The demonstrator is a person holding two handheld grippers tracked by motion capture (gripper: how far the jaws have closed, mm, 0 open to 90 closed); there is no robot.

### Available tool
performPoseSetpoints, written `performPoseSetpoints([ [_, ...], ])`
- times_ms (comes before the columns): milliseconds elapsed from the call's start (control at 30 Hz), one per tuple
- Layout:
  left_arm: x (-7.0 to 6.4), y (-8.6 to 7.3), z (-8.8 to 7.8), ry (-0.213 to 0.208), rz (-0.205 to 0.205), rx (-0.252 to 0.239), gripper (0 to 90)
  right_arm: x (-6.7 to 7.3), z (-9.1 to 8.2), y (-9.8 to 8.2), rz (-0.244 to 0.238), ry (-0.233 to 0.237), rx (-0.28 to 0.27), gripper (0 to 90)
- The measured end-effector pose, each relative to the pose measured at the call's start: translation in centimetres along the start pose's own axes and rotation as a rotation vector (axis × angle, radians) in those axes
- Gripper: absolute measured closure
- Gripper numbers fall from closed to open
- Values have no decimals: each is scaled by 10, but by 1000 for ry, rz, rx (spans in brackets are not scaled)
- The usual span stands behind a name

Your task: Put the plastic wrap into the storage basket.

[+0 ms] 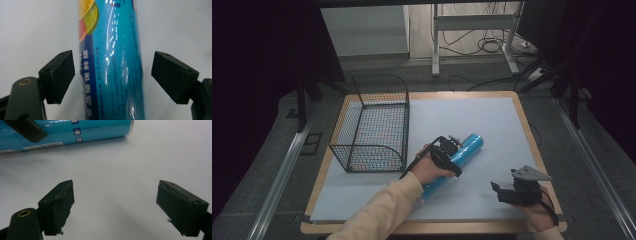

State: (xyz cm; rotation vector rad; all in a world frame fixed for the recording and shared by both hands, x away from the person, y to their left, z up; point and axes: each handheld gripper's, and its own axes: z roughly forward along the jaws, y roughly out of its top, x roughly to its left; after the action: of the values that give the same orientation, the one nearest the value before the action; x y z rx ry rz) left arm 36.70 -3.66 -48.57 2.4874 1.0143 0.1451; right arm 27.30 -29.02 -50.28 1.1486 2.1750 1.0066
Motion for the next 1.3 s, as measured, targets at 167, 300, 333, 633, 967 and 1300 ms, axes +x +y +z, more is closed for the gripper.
performPoseSetpoints([
  [167,-1,2,10,22,22,54,250,0,0,0,-4,-1,3,151],
  [300,-1,2,10,24,-16,37,309,0,1,-1,-10,0,3,151],
  [333,0,3,9,20,-16,40,310,-1,1,-1,-13,-1,3,151],
  [633,8,5,8,-26,-33,63,316,-2,0,0,-11,-8,-6,150],
  [967,17,6,4,-49,-20,83,317,-3,-3,1,-10,-16,-19,151],
  [1300,19,7,-12,-66,-32,32,317,-3,-4,1,-9,-19,-23,151],
])
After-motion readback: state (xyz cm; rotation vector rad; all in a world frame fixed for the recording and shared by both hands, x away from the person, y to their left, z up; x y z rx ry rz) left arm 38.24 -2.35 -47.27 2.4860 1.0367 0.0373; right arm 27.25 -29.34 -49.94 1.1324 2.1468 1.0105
